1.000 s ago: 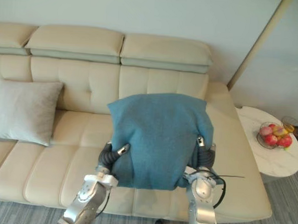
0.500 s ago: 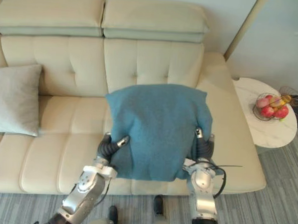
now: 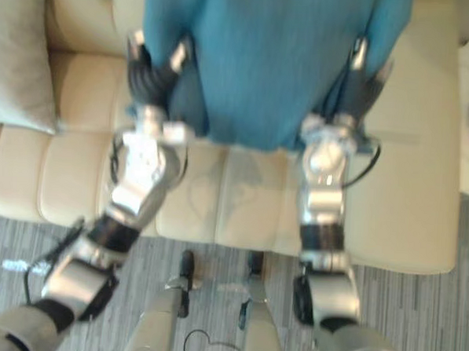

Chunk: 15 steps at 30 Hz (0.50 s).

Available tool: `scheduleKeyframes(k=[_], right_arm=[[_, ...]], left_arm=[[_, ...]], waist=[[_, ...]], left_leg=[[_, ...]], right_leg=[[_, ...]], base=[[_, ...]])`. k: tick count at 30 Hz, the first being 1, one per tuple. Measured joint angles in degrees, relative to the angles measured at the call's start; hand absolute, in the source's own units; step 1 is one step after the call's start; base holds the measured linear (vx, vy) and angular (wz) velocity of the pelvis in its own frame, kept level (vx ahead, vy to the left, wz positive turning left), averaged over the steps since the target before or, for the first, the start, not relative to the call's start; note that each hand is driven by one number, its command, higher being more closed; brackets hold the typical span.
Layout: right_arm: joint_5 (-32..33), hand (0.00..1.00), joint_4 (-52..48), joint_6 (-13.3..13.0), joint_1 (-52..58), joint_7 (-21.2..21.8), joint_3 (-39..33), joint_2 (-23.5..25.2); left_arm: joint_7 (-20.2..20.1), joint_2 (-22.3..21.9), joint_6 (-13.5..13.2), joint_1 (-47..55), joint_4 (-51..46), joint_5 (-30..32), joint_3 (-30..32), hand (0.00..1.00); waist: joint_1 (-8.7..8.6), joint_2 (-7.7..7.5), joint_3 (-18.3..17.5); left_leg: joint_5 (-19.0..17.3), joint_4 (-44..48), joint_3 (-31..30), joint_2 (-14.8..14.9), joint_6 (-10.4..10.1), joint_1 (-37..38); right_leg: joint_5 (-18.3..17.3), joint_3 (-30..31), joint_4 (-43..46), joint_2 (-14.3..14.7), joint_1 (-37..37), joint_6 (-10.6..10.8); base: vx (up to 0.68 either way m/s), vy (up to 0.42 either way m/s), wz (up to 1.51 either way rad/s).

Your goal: Pick up cushions and gather them together orderly.

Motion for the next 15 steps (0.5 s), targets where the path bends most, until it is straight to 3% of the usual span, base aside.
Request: scheduleKeyframes(k=[4,7,11,15], right_arm=[[1.8,0.00,11.7,0.6,-11.8,-1.5,-0.8,-2.0],[12.3,0.00,20.4,1.2,-16.7,0.3,-0.6,-2.4],[27.5,0.00,28.0,3.1,-19.6,4.5,3.0,-3.4],[32.1,0.00,32.0,3.3,-20.2,6.3,8.8,-3.8]], left_arm=[[1.1,0.0,0.0,-14.4,15.2,-0.3,4.5,0.00],[0.6,-0.1,0.2,-20.1,24.5,-3.9,7.9,0.00],[-5.4,-0.2,1.7,-21.3,32.0,-10.4,10.6,0.00],[-9.0,-0.9,3.1,-19.5,35.2,-11.6,10.7,0.00]], waist=[[-0.37,0.27,2.1],[-0.51,0.46,2.4],[-0.67,0.61,2.6],[-0.99,0.65,4.6]], left_leg=[[2.2,-1.1,-1.3,0.2,-0.4,-6.2],[2.7,-1.2,-1.7,0.2,-0.6,-9.7],[3.0,-1.6,-2.0,0.4,-0.8,-13.7],[3.0,-2.0,-1.7,0.5,-0.9,-15.0]], right_leg=[[1.0,-1.4,-0.1,0.1,-5.9,-0.1],[1.3,-1.9,0.0,0.1,-9.1,0.0],[1.5,-2.7,0.0,0.2,-13.2,0.2],[1.5,-2.9,0.0,0.2,-14.6,0.2]], base=[[-0.08,0.000,0.21],[-0.05,0.012,0.12],[-0.02,0.017,0.07],[0.00,0.009,0.00]])
